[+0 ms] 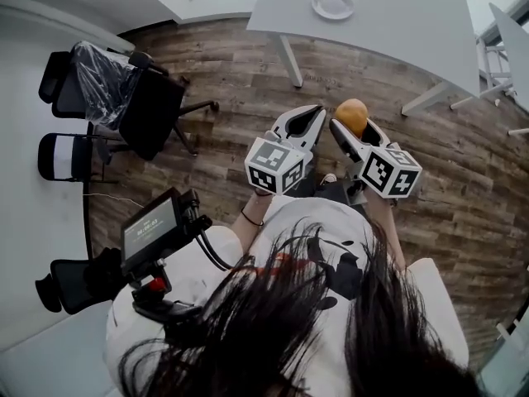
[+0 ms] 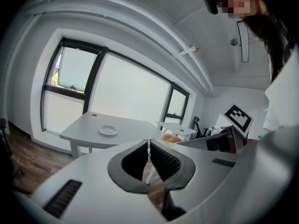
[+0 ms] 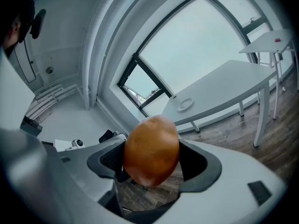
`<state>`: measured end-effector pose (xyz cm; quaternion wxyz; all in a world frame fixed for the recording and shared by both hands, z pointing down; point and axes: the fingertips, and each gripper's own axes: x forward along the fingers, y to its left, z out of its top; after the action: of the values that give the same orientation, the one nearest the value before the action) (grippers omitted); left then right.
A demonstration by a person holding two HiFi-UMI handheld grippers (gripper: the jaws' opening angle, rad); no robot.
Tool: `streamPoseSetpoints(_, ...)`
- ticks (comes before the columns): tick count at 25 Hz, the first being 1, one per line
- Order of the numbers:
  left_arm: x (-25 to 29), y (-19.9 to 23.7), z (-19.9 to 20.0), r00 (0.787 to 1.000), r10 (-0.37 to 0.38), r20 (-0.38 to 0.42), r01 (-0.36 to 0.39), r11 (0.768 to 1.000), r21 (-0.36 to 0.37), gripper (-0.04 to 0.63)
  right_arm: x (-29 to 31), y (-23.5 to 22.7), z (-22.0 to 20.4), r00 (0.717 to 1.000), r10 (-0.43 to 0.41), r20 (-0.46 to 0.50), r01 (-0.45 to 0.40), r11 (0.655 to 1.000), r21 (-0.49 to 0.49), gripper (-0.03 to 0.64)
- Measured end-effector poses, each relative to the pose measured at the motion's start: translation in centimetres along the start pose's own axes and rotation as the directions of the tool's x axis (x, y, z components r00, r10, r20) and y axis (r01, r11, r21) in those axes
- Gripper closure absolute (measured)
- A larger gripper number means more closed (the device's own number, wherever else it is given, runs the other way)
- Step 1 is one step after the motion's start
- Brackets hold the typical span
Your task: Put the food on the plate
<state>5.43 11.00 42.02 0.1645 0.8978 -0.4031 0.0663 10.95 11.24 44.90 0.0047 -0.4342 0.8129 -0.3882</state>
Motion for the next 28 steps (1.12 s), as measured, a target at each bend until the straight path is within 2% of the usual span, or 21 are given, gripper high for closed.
streamPoseSetpoints(5,2.5,1.2,0.3,1.000,-0.022,-0.020,0.022,1.000,0.007,0.589,1.1,-2.1,1.2,1.000,-0.027,0.010,0.026,0.999,0.025,0.265)
streamPoseSetpoints(12,7.5,4.2,2.7,0.998,-0.065,-0.025,0.065,0.998,0.006,0.589,4.3,-4.6,5.6,0.997,-0.070,0.035,0.068,0.997,0.037,0.265)
streamPoseSetpoints(15,10.0,6.5,3.9,0.996,-0.085,-0.038,0.086,0.996,0.006,0.589,6.9,-6.0,7.9,0.995,-0.092,0.037,0.091,0.995,0.049,0.265)
streamPoseSetpoints(19,13.5,11.9,6.4,0.994,-0.097,-0.050,0.096,0.995,-0.004,0.589,12.2,-6.7,11.5,0.993,-0.111,0.035,0.109,0.992,0.062,0.266)
streamPoseSetpoints(25,14.3,12.4,7.0,0.993,-0.113,-0.042,0.115,0.993,0.031,0.589,12.9,-7.1,12.5,0.991,-0.117,0.065,0.114,0.992,0.048,0.265)
streamPoseSetpoints(28,16.1,14.9,7.7,0.992,-0.120,-0.050,0.121,0.992,0.027,0.589,15.4,-7.8,14.0,0.989,-0.132,0.061,0.128,0.990,0.053,0.265)
